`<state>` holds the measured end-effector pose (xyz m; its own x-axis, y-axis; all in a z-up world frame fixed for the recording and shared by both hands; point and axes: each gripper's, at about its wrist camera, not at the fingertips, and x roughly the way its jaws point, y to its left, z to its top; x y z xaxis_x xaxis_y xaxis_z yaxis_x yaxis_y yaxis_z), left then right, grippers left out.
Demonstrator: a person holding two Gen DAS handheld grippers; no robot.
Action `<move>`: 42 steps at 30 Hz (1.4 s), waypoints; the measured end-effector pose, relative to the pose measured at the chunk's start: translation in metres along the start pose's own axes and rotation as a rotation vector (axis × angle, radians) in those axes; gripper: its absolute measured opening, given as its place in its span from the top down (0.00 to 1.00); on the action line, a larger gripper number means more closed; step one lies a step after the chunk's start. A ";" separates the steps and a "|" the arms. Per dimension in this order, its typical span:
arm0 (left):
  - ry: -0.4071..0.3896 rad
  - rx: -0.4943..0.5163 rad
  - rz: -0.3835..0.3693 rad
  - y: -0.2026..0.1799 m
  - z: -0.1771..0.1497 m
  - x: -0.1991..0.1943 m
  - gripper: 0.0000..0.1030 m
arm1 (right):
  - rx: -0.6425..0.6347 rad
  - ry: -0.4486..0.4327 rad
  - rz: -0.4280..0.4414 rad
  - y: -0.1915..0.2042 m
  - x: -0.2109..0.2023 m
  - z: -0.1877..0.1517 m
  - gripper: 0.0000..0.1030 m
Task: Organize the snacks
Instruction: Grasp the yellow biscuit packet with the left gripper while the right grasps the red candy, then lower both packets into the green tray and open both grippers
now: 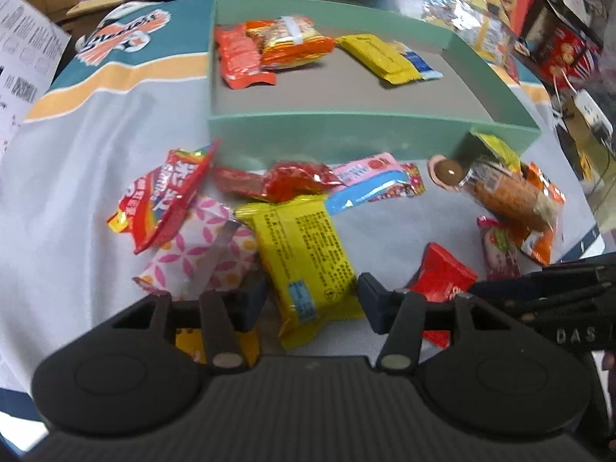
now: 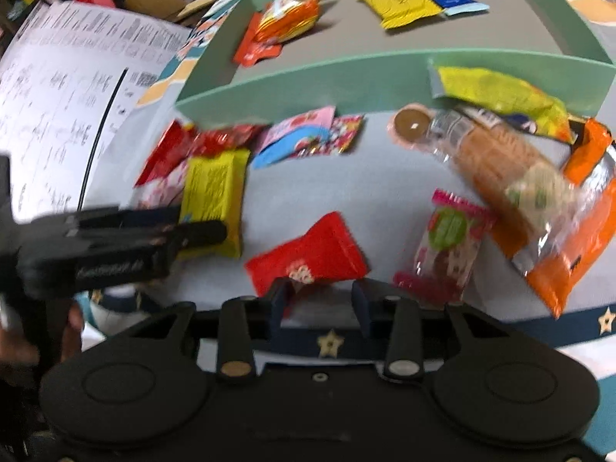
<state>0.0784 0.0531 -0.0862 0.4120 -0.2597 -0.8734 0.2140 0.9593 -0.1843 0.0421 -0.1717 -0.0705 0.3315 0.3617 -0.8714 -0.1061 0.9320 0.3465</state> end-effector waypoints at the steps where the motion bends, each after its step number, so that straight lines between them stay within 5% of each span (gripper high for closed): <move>1: 0.000 -0.009 0.003 0.002 0.000 0.000 0.45 | 0.005 -0.008 -0.004 0.000 0.001 0.003 0.63; 18: -0.008 -0.074 -0.048 0.017 0.004 -0.003 0.39 | 0.137 -0.031 -0.025 0.007 0.019 0.038 0.51; 22: 0.004 -0.079 -0.056 0.020 0.000 -0.003 0.38 | 0.074 -0.034 -0.074 0.021 0.025 0.041 0.51; 26: 0.017 -0.092 -0.052 0.020 -0.002 -0.001 0.38 | -0.100 -0.044 -0.159 0.039 0.026 0.032 0.67; 32: 0.020 -0.085 -0.050 0.007 0.008 0.004 0.37 | -0.101 -0.078 -0.181 0.013 0.009 0.021 0.68; 36: 0.031 -0.062 -0.007 -0.011 0.013 0.021 0.37 | -0.075 -0.098 -0.157 -0.001 0.001 0.017 0.68; 39: -0.002 0.016 0.083 -0.029 0.010 0.025 0.52 | -0.088 -0.109 -0.155 0.001 0.003 0.014 0.68; 42: -0.002 0.039 0.095 -0.032 0.008 0.024 0.53 | -0.119 -0.121 -0.158 0.002 0.002 0.010 0.67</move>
<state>0.0888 0.0150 -0.0976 0.4334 -0.1682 -0.8854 0.2084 0.9745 -0.0830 0.0521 -0.1695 -0.0679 0.4625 0.2120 -0.8609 -0.1510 0.9756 0.1592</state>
